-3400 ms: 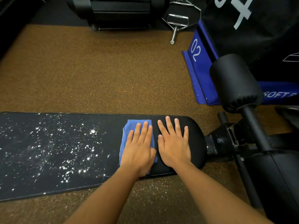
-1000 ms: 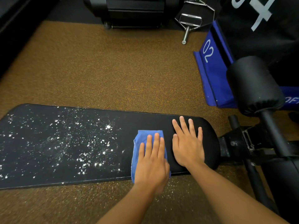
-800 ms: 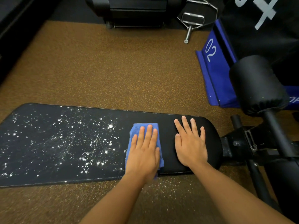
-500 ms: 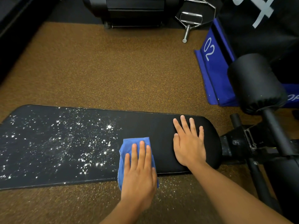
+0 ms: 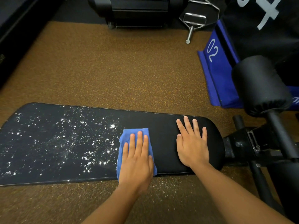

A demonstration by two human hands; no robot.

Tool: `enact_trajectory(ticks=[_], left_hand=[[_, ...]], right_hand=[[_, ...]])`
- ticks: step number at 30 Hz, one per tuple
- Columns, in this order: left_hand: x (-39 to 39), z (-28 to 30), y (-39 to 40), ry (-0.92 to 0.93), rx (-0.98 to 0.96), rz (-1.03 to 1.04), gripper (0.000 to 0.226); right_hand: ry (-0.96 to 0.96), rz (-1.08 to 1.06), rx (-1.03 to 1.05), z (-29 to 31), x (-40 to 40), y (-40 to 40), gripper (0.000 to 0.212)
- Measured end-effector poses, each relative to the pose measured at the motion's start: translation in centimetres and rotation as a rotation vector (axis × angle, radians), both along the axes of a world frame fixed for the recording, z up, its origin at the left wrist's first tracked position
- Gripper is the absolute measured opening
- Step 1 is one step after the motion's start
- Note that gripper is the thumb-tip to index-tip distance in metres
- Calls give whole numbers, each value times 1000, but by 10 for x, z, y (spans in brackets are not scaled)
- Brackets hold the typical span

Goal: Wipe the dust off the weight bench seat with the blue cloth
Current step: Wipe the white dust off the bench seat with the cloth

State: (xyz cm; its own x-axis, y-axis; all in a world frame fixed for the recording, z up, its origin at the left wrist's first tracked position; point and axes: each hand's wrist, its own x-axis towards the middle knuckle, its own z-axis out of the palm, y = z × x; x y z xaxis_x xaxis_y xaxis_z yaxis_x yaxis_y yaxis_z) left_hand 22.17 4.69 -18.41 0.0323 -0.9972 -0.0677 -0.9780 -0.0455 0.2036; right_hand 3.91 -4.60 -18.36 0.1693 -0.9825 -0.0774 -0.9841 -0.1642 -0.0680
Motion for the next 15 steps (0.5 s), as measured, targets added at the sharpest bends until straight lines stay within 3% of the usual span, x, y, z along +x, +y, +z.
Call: enact_trajectory(ticks=[9,15], left_hand=[[-3,4,-56,-30,88,-139,66],[30,10,-56,-18,68,11,73]], right_hand=[[-2,6,4,0,0,0,56],[-10,15,12,2,-1,1,55]])
